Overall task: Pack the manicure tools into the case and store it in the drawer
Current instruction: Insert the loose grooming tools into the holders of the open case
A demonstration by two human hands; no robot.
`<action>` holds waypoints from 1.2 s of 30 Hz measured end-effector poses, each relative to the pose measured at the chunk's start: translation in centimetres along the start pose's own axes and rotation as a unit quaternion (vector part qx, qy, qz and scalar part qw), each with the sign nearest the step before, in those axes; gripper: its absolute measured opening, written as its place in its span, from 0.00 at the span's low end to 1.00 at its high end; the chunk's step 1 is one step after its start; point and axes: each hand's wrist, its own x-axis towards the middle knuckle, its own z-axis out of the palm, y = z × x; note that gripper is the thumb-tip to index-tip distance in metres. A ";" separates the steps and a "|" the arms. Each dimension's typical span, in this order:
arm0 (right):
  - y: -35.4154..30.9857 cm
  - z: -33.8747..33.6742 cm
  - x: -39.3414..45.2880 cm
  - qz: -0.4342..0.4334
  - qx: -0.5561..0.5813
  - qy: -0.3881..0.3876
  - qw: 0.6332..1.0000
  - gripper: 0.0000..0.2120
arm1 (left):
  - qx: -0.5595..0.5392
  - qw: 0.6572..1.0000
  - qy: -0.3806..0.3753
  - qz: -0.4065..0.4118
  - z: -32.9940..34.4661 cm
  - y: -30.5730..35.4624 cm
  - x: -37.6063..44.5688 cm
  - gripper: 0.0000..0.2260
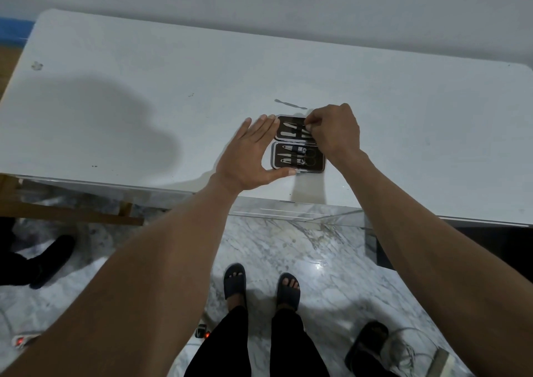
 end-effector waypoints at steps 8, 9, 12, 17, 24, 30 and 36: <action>-0.3 -0.5 0.4 0.018 0.030 -0.006 0.999 0.10 | -0.002 1.000 0.007 0.003 0.1 0.0 0.0 0.52; -0.3 -0.6 0.5 0.019 0.034 -0.001 0.999 0.10 | -0.003 1.000 0.009 0.003 0.1 0.0 0.0 0.52; -0.4 -1.0 1.3 0.023 0.038 0.014 0.999 0.07 | -0.005 1.000 0.010 0.004 0.1 0.0 0.0 0.53; -0.8 -0.8 3.0 0.025 0.037 0.004 0.999 0.06 | -0.009 1.000 0.009 0.003 0.0 0.0 0.0 0.52; -1.2 0.3 4.4 0.009 0.016 -0.019 1.000 0.06 | -0.005 1.000 0.014 0.003 -0.1 0.2 0.1 0.50; -1.2 0.3 4.6 -0.015 0.000 -0.020 1.000 0.05 | -0.005 1.000 0.020 0.004 -0.1 0.1 0.1 0.50; -1.9 0.7 4.8 -0.048 -0.150 -0.058 0.986 0.09 | -0.011 1.000 0.023 0.004 0.0 0.2 0.1 0.50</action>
